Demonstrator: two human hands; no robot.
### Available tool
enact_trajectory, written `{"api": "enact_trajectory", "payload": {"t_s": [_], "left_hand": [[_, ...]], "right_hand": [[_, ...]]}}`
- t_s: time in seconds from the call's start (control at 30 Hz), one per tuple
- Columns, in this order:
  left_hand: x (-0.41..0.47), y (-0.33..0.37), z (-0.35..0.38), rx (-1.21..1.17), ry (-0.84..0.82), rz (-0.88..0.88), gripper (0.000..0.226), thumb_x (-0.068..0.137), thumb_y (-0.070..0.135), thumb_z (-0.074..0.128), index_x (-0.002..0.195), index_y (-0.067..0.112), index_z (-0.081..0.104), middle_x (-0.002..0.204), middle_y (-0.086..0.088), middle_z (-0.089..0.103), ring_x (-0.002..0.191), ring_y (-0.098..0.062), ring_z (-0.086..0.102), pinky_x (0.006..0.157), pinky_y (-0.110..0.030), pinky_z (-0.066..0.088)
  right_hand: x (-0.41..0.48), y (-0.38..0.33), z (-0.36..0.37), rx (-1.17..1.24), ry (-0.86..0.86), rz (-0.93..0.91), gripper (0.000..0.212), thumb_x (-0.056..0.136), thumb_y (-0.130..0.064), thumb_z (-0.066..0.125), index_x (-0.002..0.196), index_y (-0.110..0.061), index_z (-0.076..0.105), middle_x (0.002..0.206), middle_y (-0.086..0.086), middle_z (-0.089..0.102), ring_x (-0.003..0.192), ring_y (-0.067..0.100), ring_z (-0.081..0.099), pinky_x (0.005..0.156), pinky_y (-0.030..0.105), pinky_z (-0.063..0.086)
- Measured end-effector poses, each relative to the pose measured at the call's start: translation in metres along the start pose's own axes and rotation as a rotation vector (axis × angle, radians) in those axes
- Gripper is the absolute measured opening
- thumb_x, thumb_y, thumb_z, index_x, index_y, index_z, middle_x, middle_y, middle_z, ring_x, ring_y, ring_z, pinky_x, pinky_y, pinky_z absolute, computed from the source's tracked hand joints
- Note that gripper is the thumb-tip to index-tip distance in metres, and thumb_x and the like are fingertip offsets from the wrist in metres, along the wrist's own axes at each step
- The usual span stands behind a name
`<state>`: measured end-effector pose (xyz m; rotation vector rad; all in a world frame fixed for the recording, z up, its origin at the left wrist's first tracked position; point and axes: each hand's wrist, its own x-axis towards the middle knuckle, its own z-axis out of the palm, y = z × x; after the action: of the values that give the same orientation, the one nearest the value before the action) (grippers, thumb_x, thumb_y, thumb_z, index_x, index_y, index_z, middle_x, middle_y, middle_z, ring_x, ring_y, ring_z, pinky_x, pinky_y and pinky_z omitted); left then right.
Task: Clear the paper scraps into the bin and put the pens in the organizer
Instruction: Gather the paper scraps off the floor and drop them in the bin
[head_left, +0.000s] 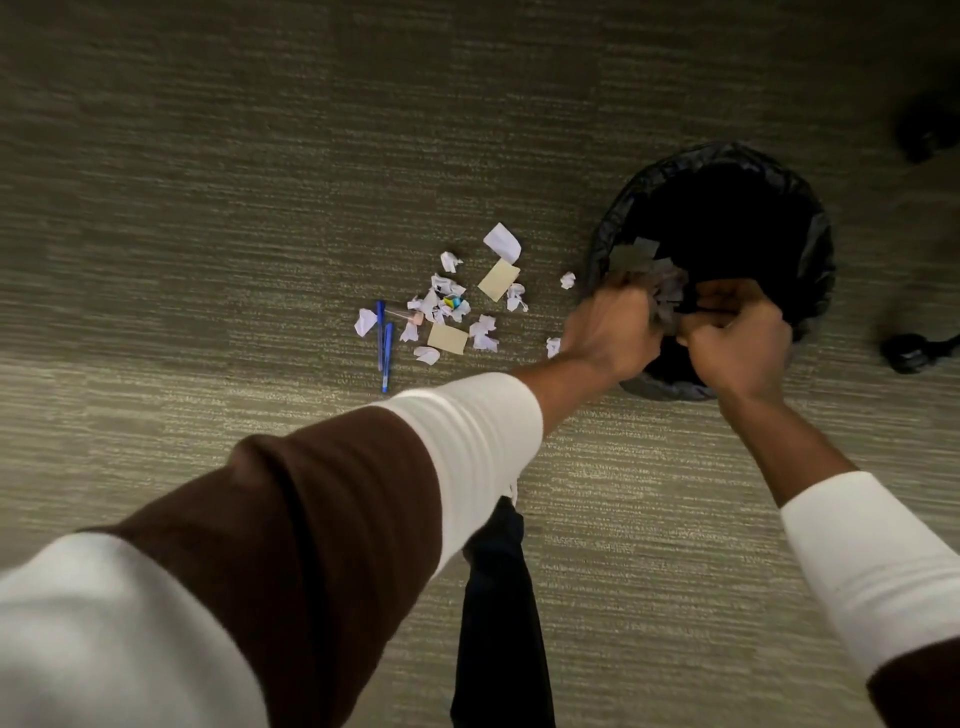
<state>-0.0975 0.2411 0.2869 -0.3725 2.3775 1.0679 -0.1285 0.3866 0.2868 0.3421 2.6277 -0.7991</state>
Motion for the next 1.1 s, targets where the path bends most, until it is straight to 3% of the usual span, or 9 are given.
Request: {"api": "enact_trajectory", "payload": {"t_s": [0.13,0.23,0.4,0.47,0.57,0.73,0.87,1.0,1.1], "left_hand": [[-0.011,-0.041,-0.010,0.062,0.031,-0.073,0.023,0.092,0.020,0.066,0.114,0.011,0.068,0.108,-0.019,0.076,0.100,-0.040,0.074,0.080,-0.045,0.062],[-0.020,-0.087,-0.016,0.130,0.025,-0.144,0.022,0.091,0.019,0.069,0.112,0.012,0.067,0.107,-0.017,0.075,0.101,-0.039,0.074,0.078,-0.043,0.058],[-0.033,-0.171,-0.024,0.281,-0.067,-0.247,0.029,0.092,0.024,0.072,0.117,0.010,0.065,0.113,-0.014,0.071,0.107,-0.036,0.072,0.083,-0.046,0.060],[-0.034,-0.205,-0.028,0.353,-0.114,-0.279,0.036,0.092,0.025,0.073,0.122,0.010,0.063,0.120,-0.016,0.069,0.114,-0.037,0.069,0.086,-0.048,0.058],[-0.028,-0.250,-0.029,0.447,-0.124,-0.250,0.050,0.093,0.030,0.071,0.135,0.009,0.054,0.139,-0.017,0.058,0.135,-0.036,0.054,0.095,-0.051,0.055],[0.012,-0.305,-0.022,0.536,-0.120,-0.200,0.074,0.085,0.043,0.080,0.142,0.009,0.047,0.148,-0.014,0.049,0.145,-0.034,0.042,0.103,-0.050,0.051],[0.060,-0.334,-0.012,0.553,-0.094,-0.110,0.115,0.069,0.049,0.093,0.156,0.006,0.031,0.165,-0.021,0.029,0.154,-0.041,0.030,0.110,-0.055,0.049],[0.103,-0.358,0.003,0.513,-0.049,-0.040,0.155,0.051,0.049,0.102,0.165,0.019,0.001,0.174,-0.024,-0.010,0.162,-0.049,0.007,0.112,-0.059,0.048],[0.123,-0.373,0.016,0.467,-0.053,0.063,0.163,0.041,0.048,0.105,0.163,0.029,-0.002,0.173,-0.023,-0.015,0.161,-0.051,-0.001,0.114,-0.061,0.045]], "right_hand": [[-0.022,-0.022,0.030,0.016,-0.057,-0.192,0.030,0.078,-0.028,0.067,0.104,-0.014,0.072,0.100,0.006,0.078,0.091,0.027,0.075,0.084,0.044,0.061],[-0.038,-0.039,0.062,-0.025,-0.195,-0.295,0.032,0.080,-0.024,0.074,0.110,-0.015,0.069,0.103,0.004,0.076,0.089,0.025,0.074,0.083,0.046,0.061],[-0.051,-0.060,0.115,-0.393,-0.467,-0.426,0.057,0.085,-0.040,0.076,0.134,-0.021,0.055,0.121,0.013,0.070,0.104,0.036,0.071,0.090,0.040,0.058],[-0.046,-0.065,0.140,-0.536,-0.541,-0.449,0.070,0.087,-0.046,0.074,0.145,-0.018,0.047,0.133,0.018,0.062,0.120,0.040,0.063,0.097,0.042,0.054],[-0.026,-0.068,0.177,-0.674,-0.616,-0.424,0.085,0.090,-0.052,0.070,0.157,-0.016,0.033,0.158,0.017,0.039,0.148,0.037,0.037,0.115,0.046,0.041],[0.025,-0.063,0.232,-0.616,-0.592,-0.437,0.084,0.085,-0.052,0.077,0.151,-0.017,0.040,0.153,0.017,0.044,0.144,0.037,0.041,0.115,0.050,0.042],[0.065,-0.059,0.276,-0.658,-0.503,-0.477,0.084,0.083,-0.044,0.079,0.152,-0.023,0.036,0.153,0.017,0.043,0.142,0.042,0.041,0.109,0.055,0.048],[0.104,-0.057,0.319,-0.680,-0.486,-0.486,0.091,0.084,-0.050,0.079,0.157,-0.034,0.028,0.166,0.015,0.031,0.151,0.046,0.031,0.116,0.061,0.039],[0.127,-0.052,0.344,-0.736,-0.462,-0.535,0.092,0.083,-0.061,0.075,0.157,-0.033,0.028,0.172,0.012,0.019,0.157,0.045,0.018,0.122,0.066,0.029]]}}
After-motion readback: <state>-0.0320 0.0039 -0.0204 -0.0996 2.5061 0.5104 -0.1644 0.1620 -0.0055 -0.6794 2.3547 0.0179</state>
